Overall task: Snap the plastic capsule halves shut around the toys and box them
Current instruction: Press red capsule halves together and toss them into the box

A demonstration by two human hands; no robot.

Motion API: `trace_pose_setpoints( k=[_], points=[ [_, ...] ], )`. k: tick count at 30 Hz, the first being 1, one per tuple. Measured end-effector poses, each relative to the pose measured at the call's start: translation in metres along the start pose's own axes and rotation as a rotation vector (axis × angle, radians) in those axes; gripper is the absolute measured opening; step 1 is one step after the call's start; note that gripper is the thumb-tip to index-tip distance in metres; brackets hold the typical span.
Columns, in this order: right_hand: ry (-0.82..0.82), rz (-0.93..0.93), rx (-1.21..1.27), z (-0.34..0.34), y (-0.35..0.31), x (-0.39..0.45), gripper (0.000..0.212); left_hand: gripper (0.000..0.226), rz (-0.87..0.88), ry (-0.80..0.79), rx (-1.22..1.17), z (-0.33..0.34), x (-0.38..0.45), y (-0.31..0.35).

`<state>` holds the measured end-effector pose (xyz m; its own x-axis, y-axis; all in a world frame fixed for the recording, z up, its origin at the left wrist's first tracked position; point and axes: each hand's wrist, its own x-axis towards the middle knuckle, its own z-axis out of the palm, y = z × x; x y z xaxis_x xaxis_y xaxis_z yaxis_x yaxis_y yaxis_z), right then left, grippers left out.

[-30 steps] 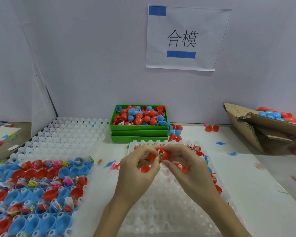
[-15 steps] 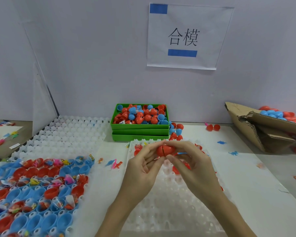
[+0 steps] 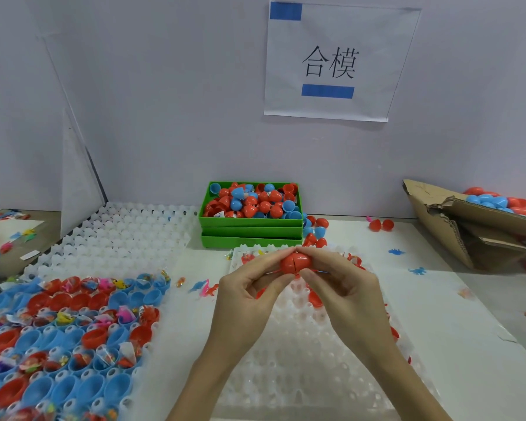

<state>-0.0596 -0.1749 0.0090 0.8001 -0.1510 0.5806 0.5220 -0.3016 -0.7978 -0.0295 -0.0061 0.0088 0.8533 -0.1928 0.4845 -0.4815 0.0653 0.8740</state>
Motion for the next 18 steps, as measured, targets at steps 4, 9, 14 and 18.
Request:
trace_pose_setpoints(
  k=[4,9,14,18],
  points=[
    [0.002,-0.006,-0.041,0.0,0.0,-0.001,0.039,0.04,0.018,0.013,0.033,0.002,-0.001,-0.001],
    [0.019,-0.023,-0.11,0.004,-0.001,-0.005,0.042,0.042,0.076,0.041,0.105,0.003,-0.001,-0.004],
    [0.038,0.005,-0.087,0.016,-0.007,-0.012,0.045,0.044,0.146,0.068,0.209,0.005,-0.003,-0.009],
    [0.138,0.012,-0.159,0.021,-0.011,-0.016,0.048,0.049,0.26,0.074,0.361,0.013,-0.007,-0.013]
  ],
)
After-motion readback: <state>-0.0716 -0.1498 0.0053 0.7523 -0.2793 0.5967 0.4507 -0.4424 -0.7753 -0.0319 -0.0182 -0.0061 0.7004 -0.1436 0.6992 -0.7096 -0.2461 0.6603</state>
